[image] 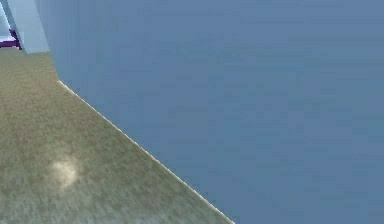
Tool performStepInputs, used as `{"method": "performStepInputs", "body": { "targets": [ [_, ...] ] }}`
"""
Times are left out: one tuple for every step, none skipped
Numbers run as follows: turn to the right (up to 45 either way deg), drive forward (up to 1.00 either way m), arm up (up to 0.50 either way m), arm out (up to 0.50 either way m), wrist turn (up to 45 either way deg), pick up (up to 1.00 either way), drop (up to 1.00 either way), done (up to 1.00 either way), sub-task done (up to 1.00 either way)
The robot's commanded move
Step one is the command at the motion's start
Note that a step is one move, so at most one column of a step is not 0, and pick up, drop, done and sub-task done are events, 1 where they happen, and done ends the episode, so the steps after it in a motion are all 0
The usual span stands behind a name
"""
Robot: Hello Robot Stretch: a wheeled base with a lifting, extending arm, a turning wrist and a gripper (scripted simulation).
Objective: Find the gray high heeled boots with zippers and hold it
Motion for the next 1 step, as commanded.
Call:
{"method": "performStepInputs", "body": {
  "targets": [
    [0.0, 0.00, -0.30, 0.00, 0.0, 0.00, 0.00, 0.00, 0.00]
  ]
}}
